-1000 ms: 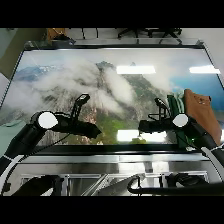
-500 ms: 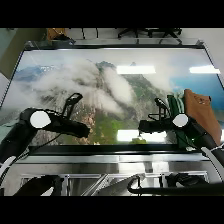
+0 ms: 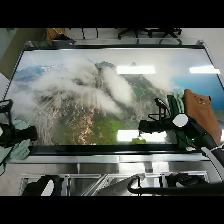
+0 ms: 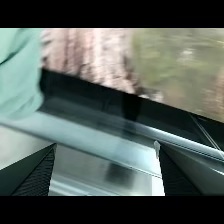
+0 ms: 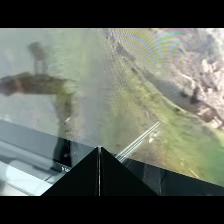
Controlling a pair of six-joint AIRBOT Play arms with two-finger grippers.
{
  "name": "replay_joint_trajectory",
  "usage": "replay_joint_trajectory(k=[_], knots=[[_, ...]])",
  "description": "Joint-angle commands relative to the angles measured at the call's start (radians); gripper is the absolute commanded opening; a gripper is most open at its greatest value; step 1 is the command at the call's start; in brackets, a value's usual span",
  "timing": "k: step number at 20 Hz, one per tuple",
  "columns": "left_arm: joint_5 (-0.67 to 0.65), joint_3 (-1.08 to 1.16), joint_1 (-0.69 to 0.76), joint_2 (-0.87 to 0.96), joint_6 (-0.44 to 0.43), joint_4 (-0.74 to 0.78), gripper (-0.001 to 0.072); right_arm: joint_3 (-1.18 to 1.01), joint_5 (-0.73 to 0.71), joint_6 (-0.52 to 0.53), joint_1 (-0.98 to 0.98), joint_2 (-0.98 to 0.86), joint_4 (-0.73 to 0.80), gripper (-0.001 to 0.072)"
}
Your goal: Fold the shirts.
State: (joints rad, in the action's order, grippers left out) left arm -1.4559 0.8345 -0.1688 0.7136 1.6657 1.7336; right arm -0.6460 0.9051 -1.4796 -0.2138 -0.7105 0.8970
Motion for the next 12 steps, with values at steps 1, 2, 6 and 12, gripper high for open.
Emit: replay_joint_trajectory(k=[1, 2, 6, 12], knots=[[0.061, -0.088, -0.244, -0.015, -0.039, 0.055, 0.0698, 0.0, 0.001, 0.0, -0.001, 0.0, 0.0, 0.002], [0.075, -0.101, -0.282, 0.011, -0.051, 0.055, 0.0698, 0.0, 0.0, 0.0, 0.0, 0.0, 0.0, 0.002], [0.145, -0.11, -0.398, 0.194, -0.052, 0.057, 0.0698, 0.0, 0.0, 0.0, -0.001, 0.0, 0.0, 0.002], [0.343, -0.072, -0.457, 0.456, -0.052, 0.099, 0.0698, 0.0, 0.001, 0.0, -0.001, 0.0, 0.0, 0.002]])
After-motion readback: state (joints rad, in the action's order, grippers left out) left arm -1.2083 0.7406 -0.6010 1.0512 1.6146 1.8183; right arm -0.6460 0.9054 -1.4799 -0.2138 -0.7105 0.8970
